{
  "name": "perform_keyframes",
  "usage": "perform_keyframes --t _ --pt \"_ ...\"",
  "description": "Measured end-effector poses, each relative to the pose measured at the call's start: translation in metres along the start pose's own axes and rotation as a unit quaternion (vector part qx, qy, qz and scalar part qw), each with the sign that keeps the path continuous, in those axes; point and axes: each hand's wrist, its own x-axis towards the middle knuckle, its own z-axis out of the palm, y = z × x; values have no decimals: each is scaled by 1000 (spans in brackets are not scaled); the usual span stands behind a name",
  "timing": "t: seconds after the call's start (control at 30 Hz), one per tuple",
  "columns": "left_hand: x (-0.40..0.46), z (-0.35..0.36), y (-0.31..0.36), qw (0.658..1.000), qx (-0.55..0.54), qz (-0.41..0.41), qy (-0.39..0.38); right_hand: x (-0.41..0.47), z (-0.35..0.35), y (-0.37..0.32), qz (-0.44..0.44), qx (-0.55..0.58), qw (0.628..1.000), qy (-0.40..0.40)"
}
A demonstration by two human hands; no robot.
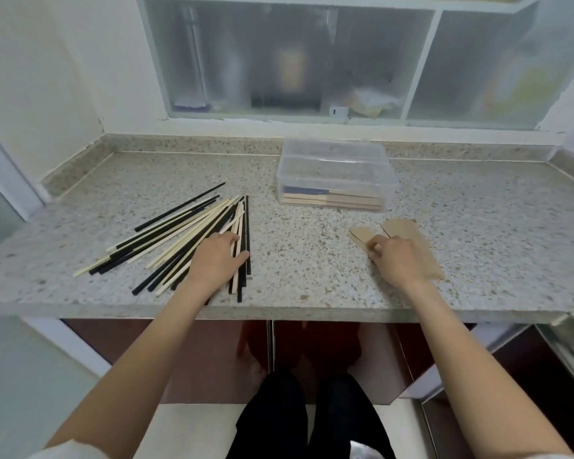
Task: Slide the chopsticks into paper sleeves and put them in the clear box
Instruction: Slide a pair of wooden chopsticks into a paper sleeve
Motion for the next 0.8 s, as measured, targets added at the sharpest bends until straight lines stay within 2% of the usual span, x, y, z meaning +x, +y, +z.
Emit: perform_keyframes --t 0.27,0.53,0.7,0.8 --pt "8 -6 4 992 -106 -59 -17 5 -3 -5 11 35 997 68" --pt "21 -14 1 976 -155 -135 -66 -6 -1 -10 -20 86 984 157" --pt "13 -14 2 946 -278 -150 -75 -29 3 -25 -105 168 966 166" --pt "4 -15 11 944 -313 -97 -42 -40 0 -32 -171 275 931 167"
